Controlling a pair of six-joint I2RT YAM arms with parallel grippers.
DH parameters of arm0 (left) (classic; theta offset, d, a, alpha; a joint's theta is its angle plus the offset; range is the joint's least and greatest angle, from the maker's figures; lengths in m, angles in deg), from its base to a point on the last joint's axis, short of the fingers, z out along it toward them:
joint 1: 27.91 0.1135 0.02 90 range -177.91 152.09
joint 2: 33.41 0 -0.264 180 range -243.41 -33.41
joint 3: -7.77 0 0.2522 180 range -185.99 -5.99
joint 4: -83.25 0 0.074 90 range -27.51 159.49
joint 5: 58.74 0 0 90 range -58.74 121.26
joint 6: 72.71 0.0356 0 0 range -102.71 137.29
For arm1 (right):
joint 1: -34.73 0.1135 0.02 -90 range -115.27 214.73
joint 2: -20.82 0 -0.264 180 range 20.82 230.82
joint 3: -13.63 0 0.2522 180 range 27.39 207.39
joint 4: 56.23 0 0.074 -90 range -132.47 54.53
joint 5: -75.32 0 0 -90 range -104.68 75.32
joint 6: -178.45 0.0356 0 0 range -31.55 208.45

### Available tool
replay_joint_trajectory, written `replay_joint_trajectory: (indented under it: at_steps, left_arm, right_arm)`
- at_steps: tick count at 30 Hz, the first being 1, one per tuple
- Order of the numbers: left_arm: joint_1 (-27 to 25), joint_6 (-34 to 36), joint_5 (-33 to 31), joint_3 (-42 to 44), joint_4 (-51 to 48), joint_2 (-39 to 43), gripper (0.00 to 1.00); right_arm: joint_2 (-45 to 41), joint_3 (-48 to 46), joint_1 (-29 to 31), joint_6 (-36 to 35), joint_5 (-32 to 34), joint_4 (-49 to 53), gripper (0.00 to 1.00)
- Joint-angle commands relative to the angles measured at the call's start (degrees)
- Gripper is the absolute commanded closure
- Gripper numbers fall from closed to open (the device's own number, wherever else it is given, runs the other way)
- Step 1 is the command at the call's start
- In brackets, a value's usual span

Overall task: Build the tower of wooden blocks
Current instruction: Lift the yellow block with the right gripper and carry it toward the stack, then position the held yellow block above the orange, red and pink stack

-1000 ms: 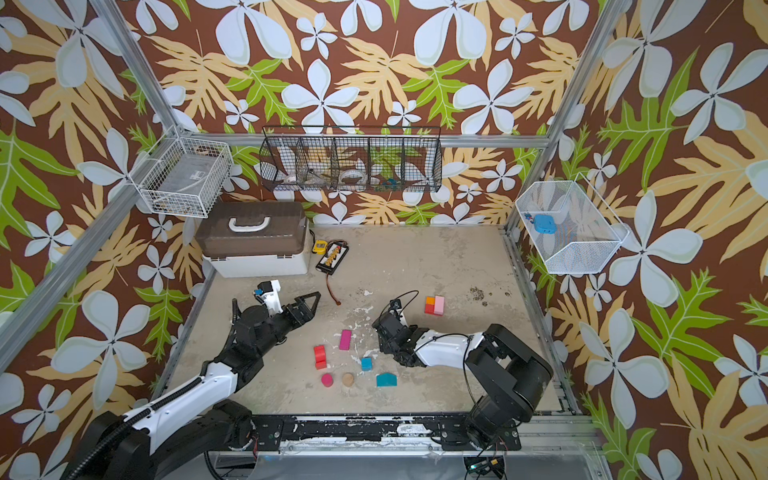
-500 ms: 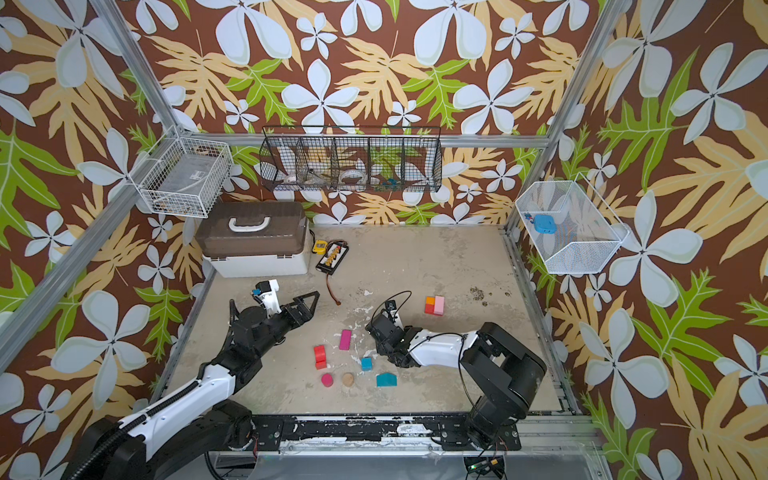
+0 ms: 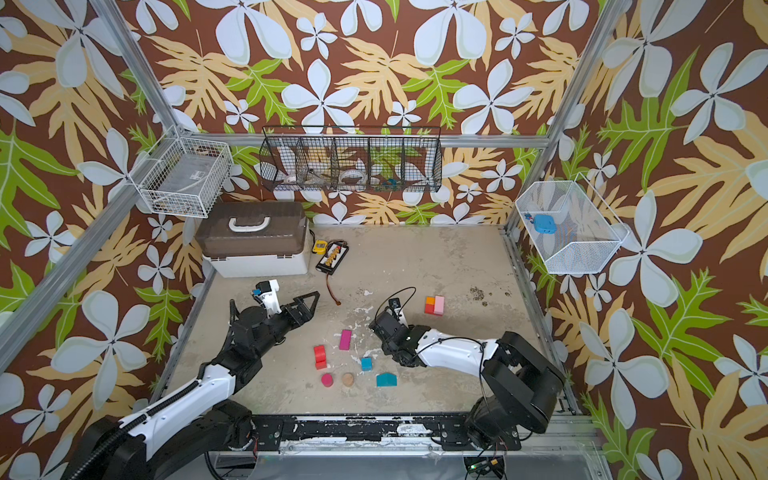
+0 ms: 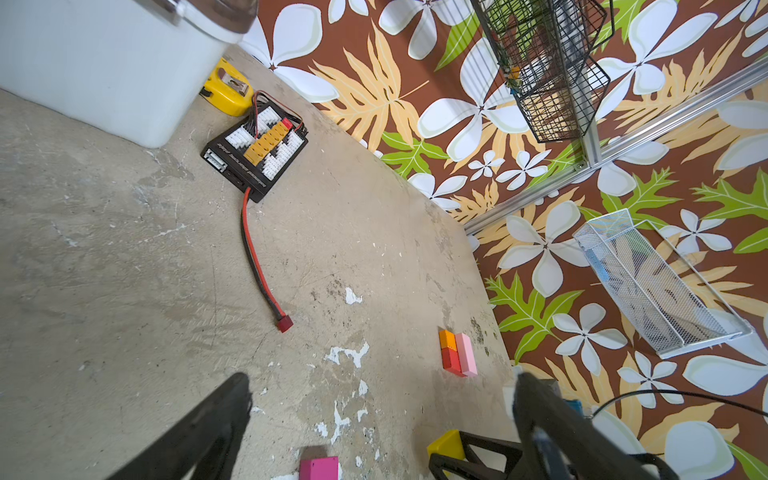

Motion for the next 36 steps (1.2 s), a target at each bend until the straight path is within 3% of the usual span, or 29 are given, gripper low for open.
replay_joint_trajectory:
  at_steps: [1,7,11,14,16,19,25,28,31,32,33,36]
  left_arm:
    - [0.0,0.5,-0.4,0.0,1.0,0.5,0.0]
    - [-0.1,0.7,-0.7,-0.2,0.2,2.0,0.0]
    - [-0.1,0.7,-0.9,0.0,-0.4,4.1,0.0]
    - [-0.1,1.4,-1.8,0.0,-1.2,6.0,0.0]
    - [-0.1,1.7,-2.3,0.2,-1.6,7.3,0.0]
    - [-0.1,2.3,-3.2,0.4,-2.2,9.0,0.0]
    - [-0.1,3.2,-4.9,0.9,-3.2,11.6,0.0]
    - [-0.1,3.3,-4.9,0.9,-3.2,11.7,0.0]
    - [0.0,2.9,-4.4,1.0,-2.7,11.5,0.0]
    - [0.0,2.8,-4.2,1.0,-2.4,11.3,0.0]
    - [0.0,2.6,-4.1,1.0,-2.3,11.0,0.0]
    - [-0.1,2.2,-3.4,0.9,-1.4,10.2,0.0]
  right_arm:
    - [-3.3,1.2,-0.2,0.1,1.5,5.7,0.53]
    - [-8.6,7.4,-4.1,-8.5,-5.3,9.1,0.61]
    - [-11.0,8.9,-7.0,-16.9,-3.2,5.7,0.78]
    - [-12.3,9.7,-11.5,-21.5,-8.2,2.5,1.0]
    - [-13.8,9.1,-15.6,-23.8,-17.1,-1.7,1.0]
    - [-16.7,7.4,-18.9,-23.0,-23.7,-6.1,1.0]
    - [-29.9,-0.1,-19.0,-23.3,-17.5,-16.9,1.0]
    - [-34.8,-2.3,-19.0,-23.8,-10.2,-21.3,0.93]
    - [-34.4,-1.6,-19.0,-33.0,-10.6,-24.0,0.97]
    - [-33.4,-0.5,-19.1,-35.2,-12.1,-22.6,0.92]
    - [-31.9,1.3,-19.2,-37.1,-14.0,-21.2,1.0]
    - [-25.2,7.0,-19.2,-48.8,-25.4,-13.2,1.0]
